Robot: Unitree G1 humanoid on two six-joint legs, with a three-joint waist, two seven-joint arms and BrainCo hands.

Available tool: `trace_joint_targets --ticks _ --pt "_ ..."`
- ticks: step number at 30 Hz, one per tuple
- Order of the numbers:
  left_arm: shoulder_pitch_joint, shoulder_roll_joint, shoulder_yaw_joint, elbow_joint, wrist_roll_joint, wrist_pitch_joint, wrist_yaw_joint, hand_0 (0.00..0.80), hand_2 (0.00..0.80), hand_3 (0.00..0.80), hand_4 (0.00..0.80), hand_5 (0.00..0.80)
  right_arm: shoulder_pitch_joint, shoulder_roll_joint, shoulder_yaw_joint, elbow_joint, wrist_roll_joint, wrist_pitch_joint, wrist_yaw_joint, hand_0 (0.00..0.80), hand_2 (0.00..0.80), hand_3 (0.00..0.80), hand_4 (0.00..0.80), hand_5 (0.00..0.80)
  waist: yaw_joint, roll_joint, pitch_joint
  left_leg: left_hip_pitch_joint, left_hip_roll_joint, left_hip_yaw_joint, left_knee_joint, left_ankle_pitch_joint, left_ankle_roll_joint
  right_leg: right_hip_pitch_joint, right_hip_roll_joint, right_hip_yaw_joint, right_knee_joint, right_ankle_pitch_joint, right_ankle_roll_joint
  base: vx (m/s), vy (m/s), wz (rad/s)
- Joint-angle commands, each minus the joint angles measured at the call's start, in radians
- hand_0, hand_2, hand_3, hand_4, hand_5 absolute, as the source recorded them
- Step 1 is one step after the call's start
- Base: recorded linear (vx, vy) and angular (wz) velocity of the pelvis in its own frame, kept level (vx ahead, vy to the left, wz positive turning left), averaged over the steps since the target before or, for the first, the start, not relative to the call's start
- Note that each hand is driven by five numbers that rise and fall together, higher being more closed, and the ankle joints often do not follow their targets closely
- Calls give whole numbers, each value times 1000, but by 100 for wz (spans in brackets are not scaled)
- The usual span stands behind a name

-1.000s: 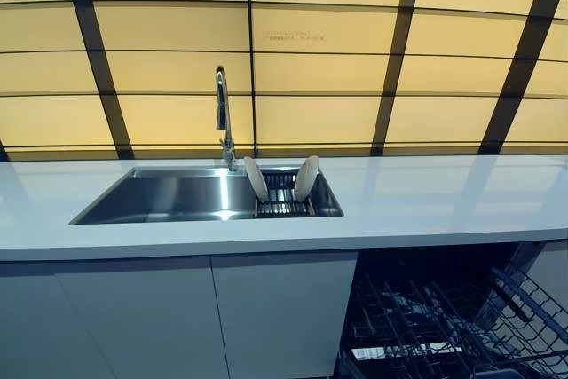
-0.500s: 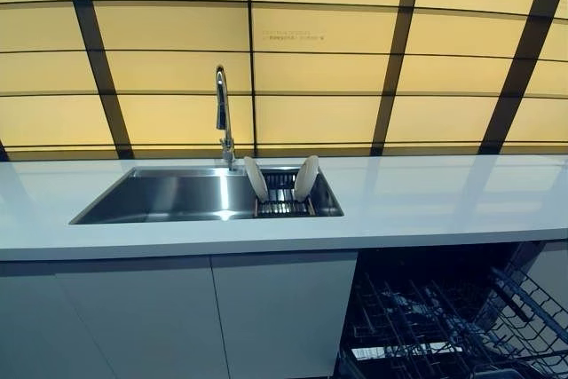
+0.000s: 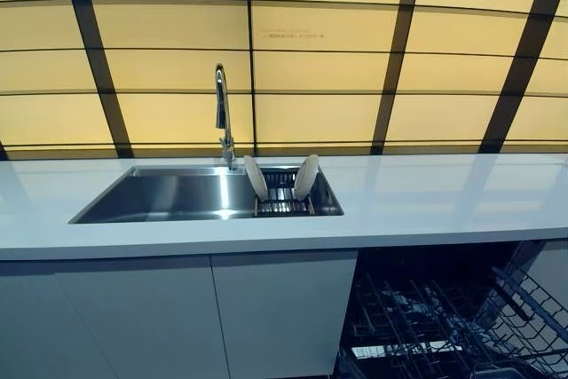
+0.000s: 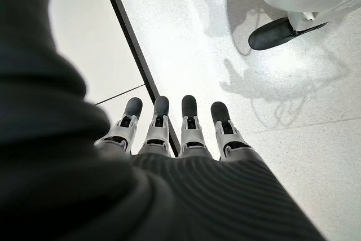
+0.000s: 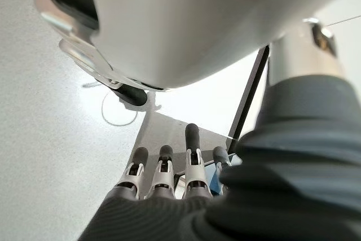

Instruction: Take plates into dishwasher

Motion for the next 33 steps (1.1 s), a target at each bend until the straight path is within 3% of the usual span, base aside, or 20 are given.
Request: trace_joint_targets --ticks 1,5,9,14,15,24,30,33 --pt "-76 13 12 24 26 2 2 0 0 0 0 0 -95 -16 6 -124 123 -123 -20 0 0 0 0 0 0 -60 33 -26 -97 26 -3 -12 86 29 39 -6 23 -44 -7 0 0 0" --pt "-27 32 29 -37 19 13 9 0 0 0 0 0 -44 -62 -25 -634 233 -83 -19 0 0 0 0 0 -26 -66 33 -39 -93 40 -3 -12 89 9 41 6 24 -40 -6 -33 -16 -2" --pt "3 38 40 -51 11 2 17 0 0 0 0 0 -18 -104 -99 -968 311 -172 -18 0 0 0 0 0 -49 -65 33 -43 -92 55 -3 -15 91 1 43 16 21 -39 -4 -22 -6 -12" --pt "8 37 49 -45 28 -2 21 0 0 0 0 0 -75 -167 -230 -1248 372 -204 -33 0 0 0 0 0 -56 -64 31 -43 -85 72 -3 -21 89 -6 42 25 20 -43 -4 -6 -14 -4" --pt "5 39 49 -46 33 1 18 0 0 0 0 0 -91 -186 -244 -1277 369 -238 -44 0 0 0 0 0 -55 -64 31 -42 -83 74 -3 -22 88 -7 42 25 21 -44 -4 -5 -61 2" --pt "-32 48 7 -53 34 20 -8 0 0 0 0 0 -384 -327 -277 -1378 523 -145 -166 0 0 0 0 0 -28 -75 34 -21 -52 59 -3 -10 79 2 62 33 42 -68 -35 7 -95 -3" --pt "-61 45 -22 -61 32 46 -13 0 0 0 0 0 -548 -378 -271 -1378 567 -33 -248 0 0 0 0 0 -16 -83 33 -21 -29 41 36 -9 55 19 67 21 58 -90 -56 6 -106 0" --pt "-70 54 -22 -57 34 60 -16 0 0 0 0 0 -630 -417 -258 -1328 632 79 -271 0 0 0 0 0 -9 -93 38 -49 -24 29 130 -28 42 23 62 17 71 -91 -71 0 -102 8"
